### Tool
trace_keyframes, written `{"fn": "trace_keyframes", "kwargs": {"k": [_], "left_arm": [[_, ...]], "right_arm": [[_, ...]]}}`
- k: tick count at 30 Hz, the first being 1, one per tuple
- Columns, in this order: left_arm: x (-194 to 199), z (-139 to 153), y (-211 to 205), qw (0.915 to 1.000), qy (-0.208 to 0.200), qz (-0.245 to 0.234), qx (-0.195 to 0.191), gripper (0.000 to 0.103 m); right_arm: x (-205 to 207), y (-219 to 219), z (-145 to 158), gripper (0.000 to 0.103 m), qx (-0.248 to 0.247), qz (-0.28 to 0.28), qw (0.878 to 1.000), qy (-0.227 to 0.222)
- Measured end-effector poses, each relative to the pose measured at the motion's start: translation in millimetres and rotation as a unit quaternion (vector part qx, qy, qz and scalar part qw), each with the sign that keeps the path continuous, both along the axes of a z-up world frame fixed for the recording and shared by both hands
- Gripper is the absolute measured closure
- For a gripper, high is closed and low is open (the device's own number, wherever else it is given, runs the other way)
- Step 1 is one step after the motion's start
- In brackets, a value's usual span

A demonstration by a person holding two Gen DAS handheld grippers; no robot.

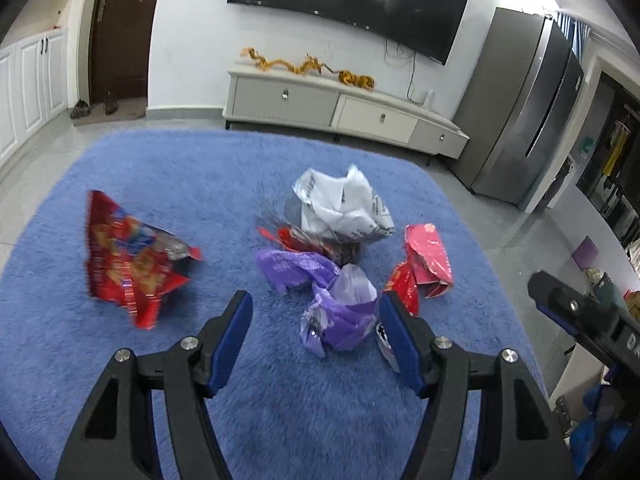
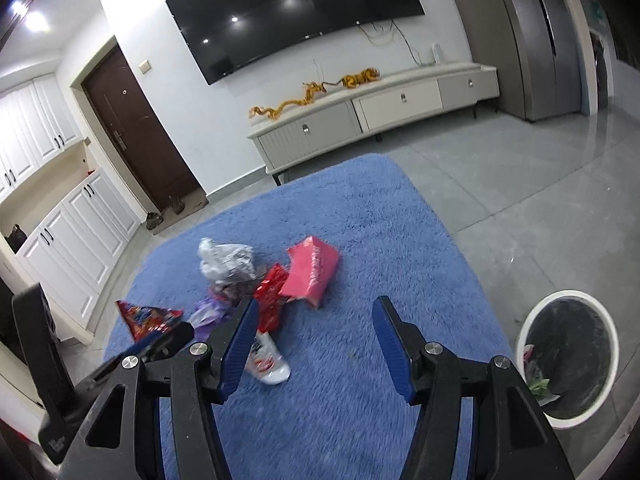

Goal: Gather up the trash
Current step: 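Move both tools back over the remaining wrappers on the rug, then grasp the purple wrapper with the left gripper while the right gripper grasps the pink wrapper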

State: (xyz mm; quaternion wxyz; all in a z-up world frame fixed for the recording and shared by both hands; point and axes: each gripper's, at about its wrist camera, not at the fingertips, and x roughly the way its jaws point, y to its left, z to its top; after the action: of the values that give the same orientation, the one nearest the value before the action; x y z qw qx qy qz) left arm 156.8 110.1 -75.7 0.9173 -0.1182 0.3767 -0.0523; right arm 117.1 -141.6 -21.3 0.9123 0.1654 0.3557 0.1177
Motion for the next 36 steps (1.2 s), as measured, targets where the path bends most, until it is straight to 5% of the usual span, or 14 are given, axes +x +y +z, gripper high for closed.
{"fn": "trace_keyframes", "kwargs": {"k": [9,16,19,24,36], "left_arm": [[32,-26,0,0.9997,0.014,0.015,-0.013,0.039],[32,-36,0,0.9990,0.017,-0.013,-0.040,0.063],[34,-37,-2,0.9986,0.016,-0.023,-0.046,0.068],[33,-34,4,0.9980,0.013,-0.020,-0.058,0.073],[-18,-7,10,0.9990,-0.012,-0.005,-0.042,0.074]], "right_arm": [[56,16,-22,0.047,0.014,0.025,0.999,0.017],[80,26,-45,0.048,0.028,0.036,0.998,0.050],[83,26,-52,0.062,0.039,0.044,0.996,0.063],[75,14,-55,0.071,0.074,0.037,0.995,0.064],[6,-13,-18,0.075,0.089,0.012,0.996,0.029]]}}
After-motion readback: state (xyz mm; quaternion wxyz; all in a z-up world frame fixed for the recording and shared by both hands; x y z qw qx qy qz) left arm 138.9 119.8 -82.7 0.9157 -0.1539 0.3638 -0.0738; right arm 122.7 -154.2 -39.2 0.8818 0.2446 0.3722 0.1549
